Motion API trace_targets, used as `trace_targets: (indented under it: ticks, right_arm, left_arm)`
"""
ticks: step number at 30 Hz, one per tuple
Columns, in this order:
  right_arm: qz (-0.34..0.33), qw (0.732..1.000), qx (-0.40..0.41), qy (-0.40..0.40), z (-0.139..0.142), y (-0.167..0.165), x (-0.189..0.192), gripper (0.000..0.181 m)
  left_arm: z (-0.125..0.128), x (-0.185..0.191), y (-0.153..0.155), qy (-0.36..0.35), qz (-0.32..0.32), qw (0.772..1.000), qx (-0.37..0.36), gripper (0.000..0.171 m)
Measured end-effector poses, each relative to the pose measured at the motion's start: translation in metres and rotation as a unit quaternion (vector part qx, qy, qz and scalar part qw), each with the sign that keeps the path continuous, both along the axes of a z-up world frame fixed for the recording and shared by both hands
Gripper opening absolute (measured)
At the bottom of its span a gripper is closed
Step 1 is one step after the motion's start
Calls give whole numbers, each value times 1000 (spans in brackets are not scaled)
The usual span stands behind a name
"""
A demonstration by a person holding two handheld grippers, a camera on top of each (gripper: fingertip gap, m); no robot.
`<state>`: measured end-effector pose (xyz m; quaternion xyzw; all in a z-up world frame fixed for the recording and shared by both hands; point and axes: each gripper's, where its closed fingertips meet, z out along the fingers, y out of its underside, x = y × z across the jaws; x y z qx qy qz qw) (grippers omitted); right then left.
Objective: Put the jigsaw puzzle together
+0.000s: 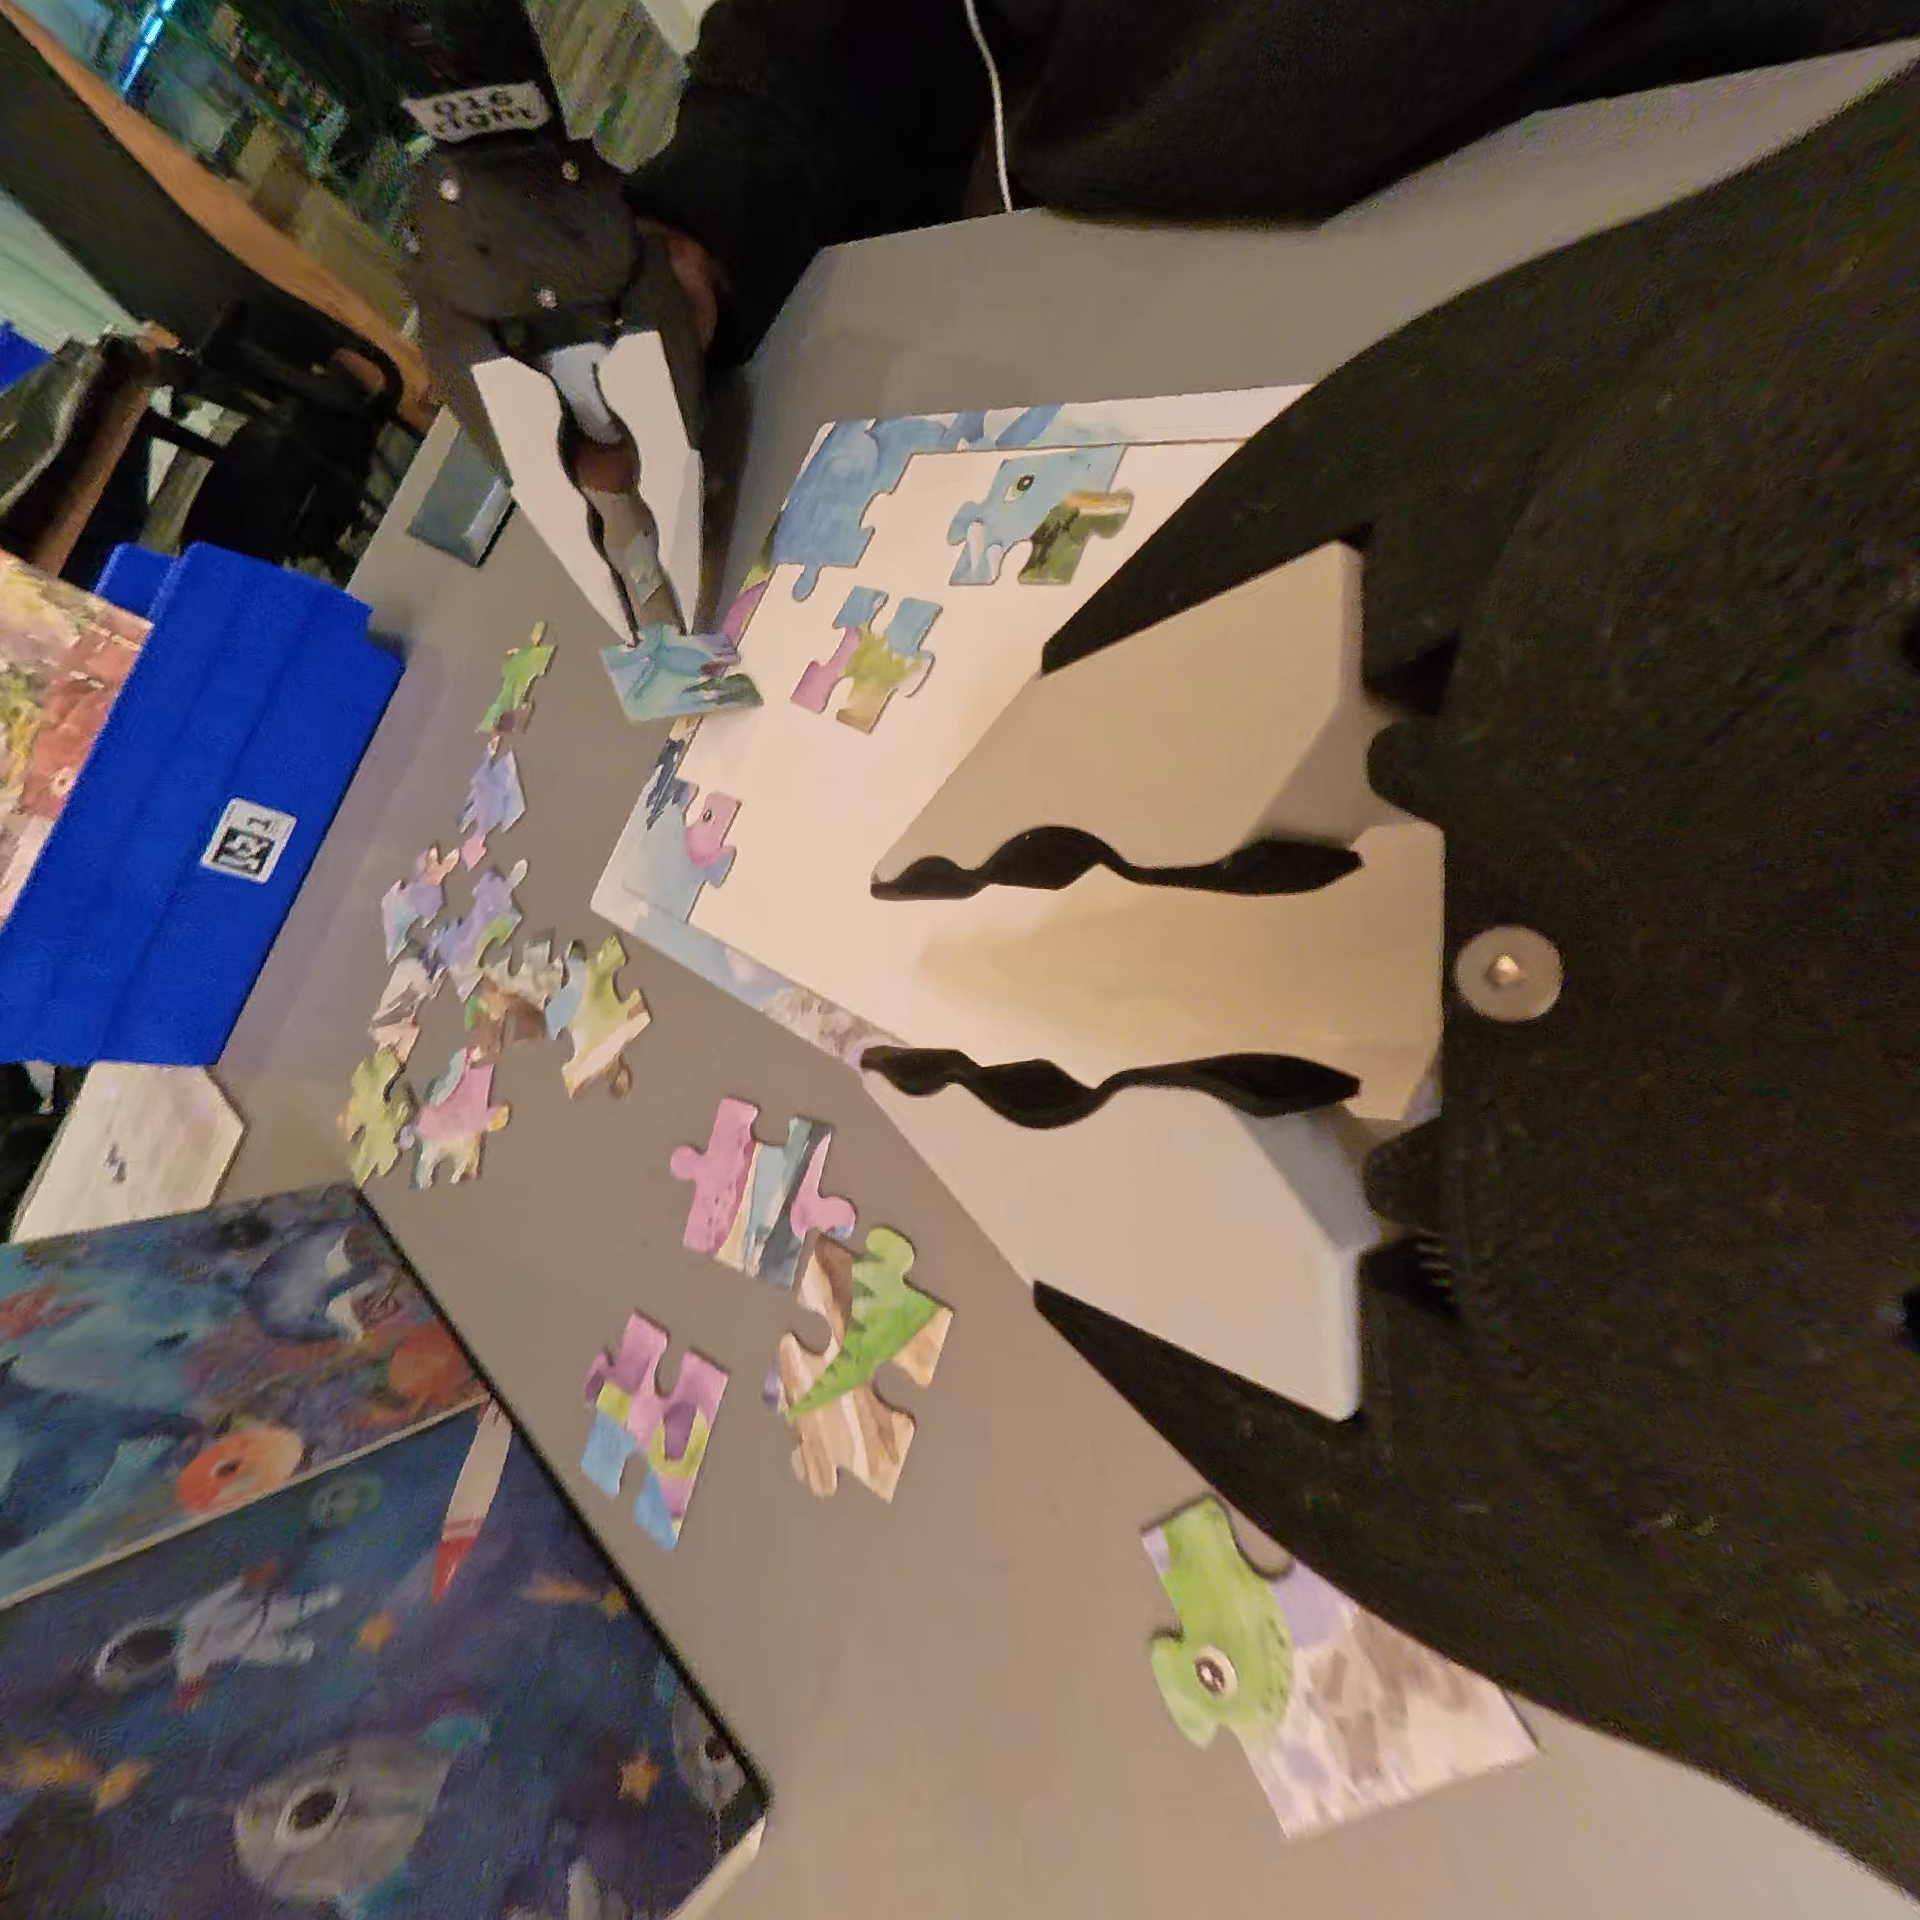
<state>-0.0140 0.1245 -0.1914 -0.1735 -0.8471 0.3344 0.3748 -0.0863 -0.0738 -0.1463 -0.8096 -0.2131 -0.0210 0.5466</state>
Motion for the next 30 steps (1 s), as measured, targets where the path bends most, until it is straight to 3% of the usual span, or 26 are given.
trace_targets:
  ticks: [7,30]
  right_arm:
    - [-4,1000,-9,-2,2,3,1,13]
    - [-3,1000,0,-2,-1,3,2,13]
  left_arm:
    - [10,-5,-5,-24,7,998,50,26]
    - [13,-10,-7,-12,11,997,79,27]
